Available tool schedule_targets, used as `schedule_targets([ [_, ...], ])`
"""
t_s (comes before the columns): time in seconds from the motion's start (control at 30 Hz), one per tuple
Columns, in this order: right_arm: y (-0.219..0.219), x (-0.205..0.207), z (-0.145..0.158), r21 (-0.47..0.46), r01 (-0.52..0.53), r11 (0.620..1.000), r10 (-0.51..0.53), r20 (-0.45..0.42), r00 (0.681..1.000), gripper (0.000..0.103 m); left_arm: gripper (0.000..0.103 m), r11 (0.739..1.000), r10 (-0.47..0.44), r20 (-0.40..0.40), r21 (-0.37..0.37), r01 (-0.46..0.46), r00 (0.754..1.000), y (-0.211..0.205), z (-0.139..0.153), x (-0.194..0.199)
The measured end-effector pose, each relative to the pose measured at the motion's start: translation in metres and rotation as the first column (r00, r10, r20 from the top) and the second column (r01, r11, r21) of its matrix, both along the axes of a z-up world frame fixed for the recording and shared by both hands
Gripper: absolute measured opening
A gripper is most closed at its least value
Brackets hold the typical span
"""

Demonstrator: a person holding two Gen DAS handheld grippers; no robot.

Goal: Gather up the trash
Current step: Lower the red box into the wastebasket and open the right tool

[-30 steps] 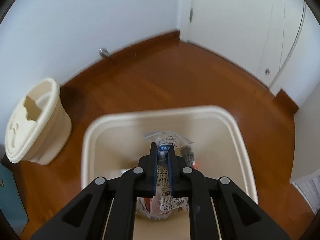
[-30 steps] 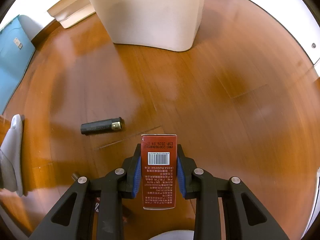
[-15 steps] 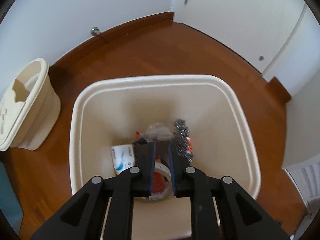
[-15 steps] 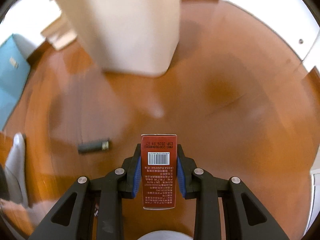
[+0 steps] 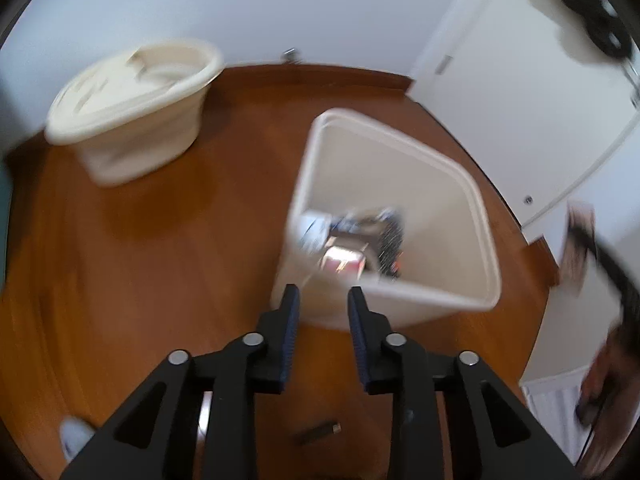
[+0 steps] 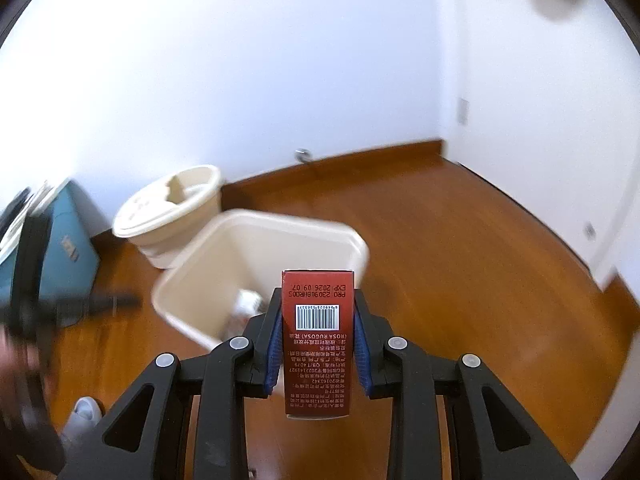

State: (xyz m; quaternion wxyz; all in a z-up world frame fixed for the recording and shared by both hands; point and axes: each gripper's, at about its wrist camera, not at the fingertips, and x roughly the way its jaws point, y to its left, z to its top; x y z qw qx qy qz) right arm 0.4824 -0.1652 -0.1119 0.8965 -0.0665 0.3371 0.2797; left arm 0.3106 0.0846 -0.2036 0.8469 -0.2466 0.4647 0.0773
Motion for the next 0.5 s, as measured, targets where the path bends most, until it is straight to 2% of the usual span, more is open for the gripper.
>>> schedule_targets([
  [0.07,0.036,0.033,-0.005,-0.057,-0.064,0.996,0.061,-0.053,0.997,0.031,0.047,0.999,0.045,-0.026,-0.021,-0.045,0.999,0.003,-0.013,-0.014],
  [0.1,0.048,0.047,-0.013,-0.079,-0.084,0.993,0.077,-0.089,0.993,0.031,0.05,0.998,0.057,-0.047,-0.024,-0.058,0.997,0.002,-0.021,-0.019],
  [0.17,0.073,0.08,-0.04,-0.131,-0.108,0.986,0.082,-0.191,0.978,0.031,0.05,0.997,0.062,-0.081,-0.049,-0.066,0.995,0.0,-0.035,-0.023],
  [0.2,0.086,0.096,-0.06,-0.164,-0.125,0.978,0.078,-0.268,0.96,0.032,0.05,0.996,0.061,-0.087,-0.054,-0.066,0.994,0.0,-0.038,-0.026],
  [0.27,0.107,0.115,-0.09,-0.226,-0.156,0.962,0.064,-0.368,0.927,0.032,0.05,0.997,0.063,-0.088,-0.034,-0.066,0.994,-0.004,-0.045,-0.032],
  [0.37,0.127,0.122,-0.109,-0.268,-0.178,0.947,0.061,-0.392,0.918,0.032,0.05,0.998,0.057,-0.108,-0.012,-0.059,0.993,-0.01,-0.056,-0.038],
  [0.43,0.138,0.121,-0.123,-0.297,-0.188,0.936,0.054,-0.408,0.912,0.033,0.05,0.998,0.049,-0.146,-0.018,-0.052,0.988,-0.016,-0.066,-0.042],
  [0.5,0.157,0.128,-0.137,-0.336,-0.229,0.914,0.057,-0.452,0.89,0.033,0.05,0.998,0.054,-0.196,-0.029,-0.061,0.979,-0.02,-0.082,-0.048],
])
